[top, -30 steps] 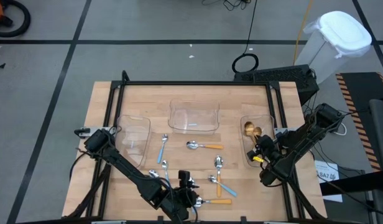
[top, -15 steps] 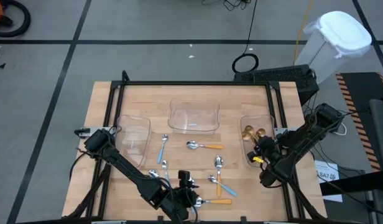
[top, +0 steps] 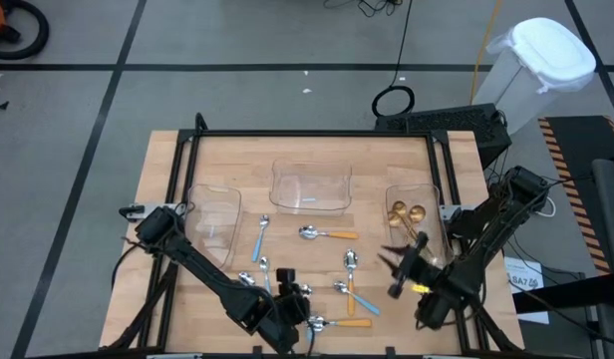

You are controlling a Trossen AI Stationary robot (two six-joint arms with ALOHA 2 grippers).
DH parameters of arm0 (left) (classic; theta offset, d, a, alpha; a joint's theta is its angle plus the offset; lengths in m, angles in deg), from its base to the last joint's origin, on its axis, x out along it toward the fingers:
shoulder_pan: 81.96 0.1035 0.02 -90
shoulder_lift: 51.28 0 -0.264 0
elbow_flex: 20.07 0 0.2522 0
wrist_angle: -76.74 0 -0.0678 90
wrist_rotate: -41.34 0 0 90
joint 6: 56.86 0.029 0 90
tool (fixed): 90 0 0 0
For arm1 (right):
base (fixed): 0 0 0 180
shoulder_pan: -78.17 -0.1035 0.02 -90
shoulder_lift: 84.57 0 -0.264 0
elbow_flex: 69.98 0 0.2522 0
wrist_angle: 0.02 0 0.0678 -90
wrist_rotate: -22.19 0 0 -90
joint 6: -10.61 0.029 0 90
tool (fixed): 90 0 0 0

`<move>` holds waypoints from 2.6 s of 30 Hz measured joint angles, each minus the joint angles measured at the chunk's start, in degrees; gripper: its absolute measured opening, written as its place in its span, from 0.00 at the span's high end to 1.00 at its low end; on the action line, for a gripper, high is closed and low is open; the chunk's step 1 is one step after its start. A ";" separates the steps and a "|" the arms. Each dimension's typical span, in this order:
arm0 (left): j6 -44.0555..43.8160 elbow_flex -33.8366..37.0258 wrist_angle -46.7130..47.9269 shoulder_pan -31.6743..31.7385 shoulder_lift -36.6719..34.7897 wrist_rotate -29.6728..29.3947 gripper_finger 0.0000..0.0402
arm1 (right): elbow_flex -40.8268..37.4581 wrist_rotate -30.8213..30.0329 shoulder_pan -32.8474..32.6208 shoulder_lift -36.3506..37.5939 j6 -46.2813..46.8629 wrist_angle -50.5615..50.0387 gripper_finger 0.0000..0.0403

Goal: Sort silverware by color (type)
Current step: Put the blue spoon into the top transparent bin

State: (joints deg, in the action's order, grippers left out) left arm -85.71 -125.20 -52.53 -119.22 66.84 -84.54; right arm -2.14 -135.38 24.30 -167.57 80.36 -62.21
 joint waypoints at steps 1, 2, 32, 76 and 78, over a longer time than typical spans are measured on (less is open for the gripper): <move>-2.65 0.00 1.80 0.37 0.00 -0.06 0.59 | 0.00 0.03 0.00 0.00 -5.62 3.76 0.75; -5.03 0.01 3.61 0.80 0.00 -0.17 0.59 | 0.02 0.07 0.00 0.00 -10.80 7.15 0.75; -69.50 0.04 29.23 0.85 0.79 4.67 0.59 | 0.07 15.10 0.46 -3.97 -26.62 17.95 0.75; -85.11 0.02 30.06 -1.12 8.28 12.96 0.59 | 0.07 13.42 1.03 -3.91 -35.97 24.20 0.75; -84.85 -0.05 29.67 -1.06 8.66 12.80 0.59 | 0.07 13.44 1.03 -3.91 -35.97 24.20 0.75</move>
State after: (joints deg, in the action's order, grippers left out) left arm -170.56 -125.25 -22.86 -120.28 75.50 -71.73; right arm -2.07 -121.93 25.33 -171.49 44.39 -38.01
